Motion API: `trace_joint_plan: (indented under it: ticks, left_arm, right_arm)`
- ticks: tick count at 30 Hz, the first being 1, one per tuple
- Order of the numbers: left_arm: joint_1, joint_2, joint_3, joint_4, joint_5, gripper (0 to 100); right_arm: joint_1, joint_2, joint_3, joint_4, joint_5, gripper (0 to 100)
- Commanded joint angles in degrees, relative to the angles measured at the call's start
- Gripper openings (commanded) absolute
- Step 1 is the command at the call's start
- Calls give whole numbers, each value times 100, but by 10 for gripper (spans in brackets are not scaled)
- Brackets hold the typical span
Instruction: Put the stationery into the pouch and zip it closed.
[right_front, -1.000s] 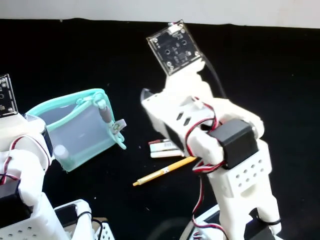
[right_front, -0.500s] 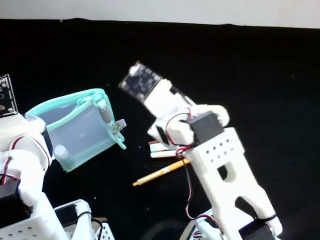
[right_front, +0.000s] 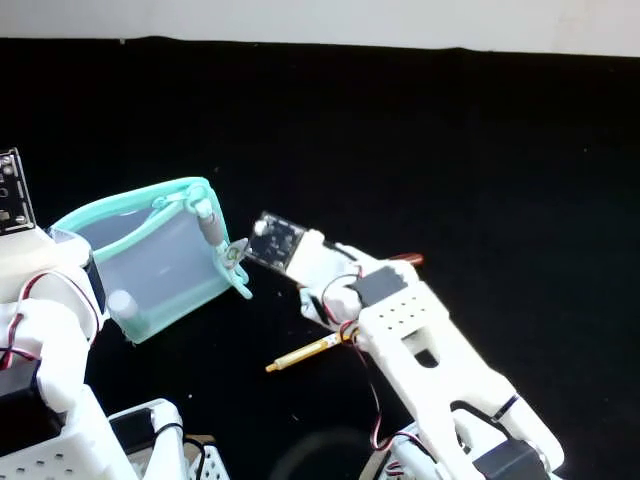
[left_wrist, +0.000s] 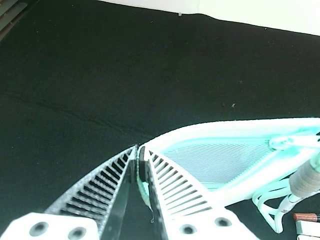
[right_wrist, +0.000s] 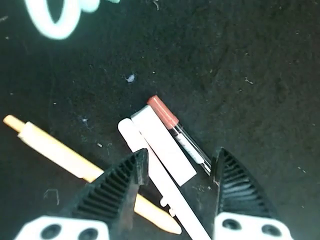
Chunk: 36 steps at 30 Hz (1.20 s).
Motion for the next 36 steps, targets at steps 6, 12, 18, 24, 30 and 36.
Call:
trace_joint_plan:
  ticks: [6,12,18,24,30,36]
  left_arm:
    - [-48,31,-13,35,-26,6]
    - [-48,31,-13,35,-26,6]
    - [-48,31,-13,35,-26,6]
    - [-48,31,-13,35,-26,6]
    - [-48,31,-13,35,-26,6]
    - [-48,31,-13,35,-26,6]
  right_arm:
    - [-145,734,171,-857,202,205]
    - [-154,1851,-541,-1007,237,205]
    - [-154,2422,-1130,-1007,536,205]
    - [-154,2844,-1226,-1007,958,204]
    - [-127,3090,-1244,-1015,862,0]
    - [-110,3090,-1385,-1024,378,9]
